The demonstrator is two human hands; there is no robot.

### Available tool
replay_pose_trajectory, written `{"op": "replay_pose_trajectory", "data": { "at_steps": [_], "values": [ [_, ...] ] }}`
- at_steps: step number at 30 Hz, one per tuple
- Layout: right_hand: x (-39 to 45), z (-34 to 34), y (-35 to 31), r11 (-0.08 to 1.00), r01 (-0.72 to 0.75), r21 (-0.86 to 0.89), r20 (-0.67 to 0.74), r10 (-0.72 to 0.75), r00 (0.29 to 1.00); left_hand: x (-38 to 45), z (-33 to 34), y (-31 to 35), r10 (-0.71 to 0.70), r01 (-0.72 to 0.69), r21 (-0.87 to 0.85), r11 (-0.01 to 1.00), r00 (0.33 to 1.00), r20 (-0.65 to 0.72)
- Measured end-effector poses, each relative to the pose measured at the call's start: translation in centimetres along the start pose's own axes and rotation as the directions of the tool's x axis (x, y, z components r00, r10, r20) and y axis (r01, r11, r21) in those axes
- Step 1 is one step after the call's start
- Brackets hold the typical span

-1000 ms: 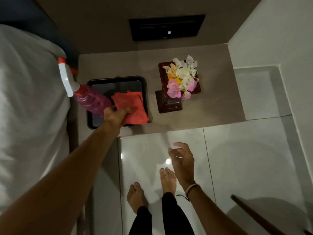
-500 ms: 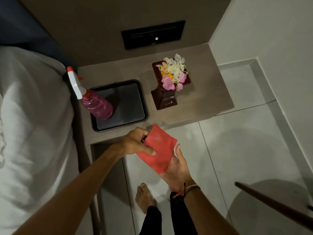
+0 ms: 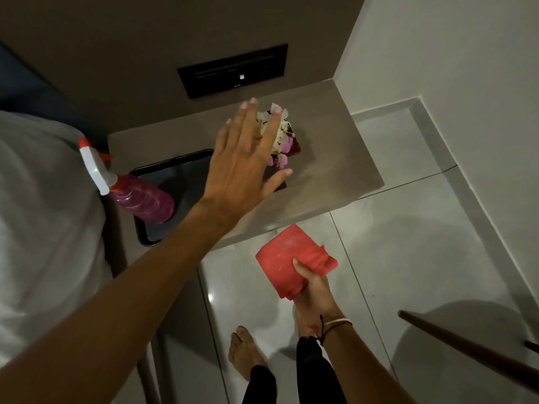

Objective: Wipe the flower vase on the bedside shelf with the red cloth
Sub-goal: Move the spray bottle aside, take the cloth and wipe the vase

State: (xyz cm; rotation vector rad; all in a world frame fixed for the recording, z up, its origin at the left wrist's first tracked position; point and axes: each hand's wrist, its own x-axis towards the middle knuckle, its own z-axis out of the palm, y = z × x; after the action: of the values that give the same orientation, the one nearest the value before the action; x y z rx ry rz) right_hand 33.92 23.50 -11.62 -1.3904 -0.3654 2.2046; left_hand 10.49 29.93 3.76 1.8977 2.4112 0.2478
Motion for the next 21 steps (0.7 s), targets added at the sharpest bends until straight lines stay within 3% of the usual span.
{"op": "replay_pose_trajectory", "data": {
  "at_steps": [5, 8, 13, 15, 18, 21],
  "values": [
    [1.2, -0.2, 0.4, 1.0, 0.005, 0.009, 0.001, -0.005, 1.0, 3.5, 2.9, -0.9, 0.116, -0.132, 0.082, 0.988, 0.977, 0.18],
    [1.6, 0.7, -0.1, 0.999, 0.027, 0.02, 0.041, -0.027, 0.999, 4.1, 3.7, -2.2, 0.159, -0.177, 0.087, 0.98, 0.97, 0.186],
    [2.6, 3.9, -2.3, 0.993, 0.109, 0.041, 0.004, -0.109, 0.994, 7.2, 2.8, -4.8, 0.152, -0.159, 0.02, 0.987, 0.97, 0.188],
    [2.9, 6.0, -3.6, 0.981, 0.186, -0.055, -0.076, -0.19, 0.979, 9.0, 2.6, -5.8, 0.116, -0.114, -0.022, 0.993, 0.97, 0.215],
    [3.5, 8.9, -5.3, 0.9, 0.326, -0.291, -0.14, -0.377, 0.916, 10.8, 2.5, -7.2, 0.085, -0.068, -0.078, 0.995, 0.966, 0.245],
    [4.3, 11.6, -6.7, 0.686, 0.555, -0.471, -0.018, -0.636, 0.771, 11.2, 2.5, -7.7, 0.097, -0.077, -0.087, 0.993, 0.962, 0.257]
  ]
}}
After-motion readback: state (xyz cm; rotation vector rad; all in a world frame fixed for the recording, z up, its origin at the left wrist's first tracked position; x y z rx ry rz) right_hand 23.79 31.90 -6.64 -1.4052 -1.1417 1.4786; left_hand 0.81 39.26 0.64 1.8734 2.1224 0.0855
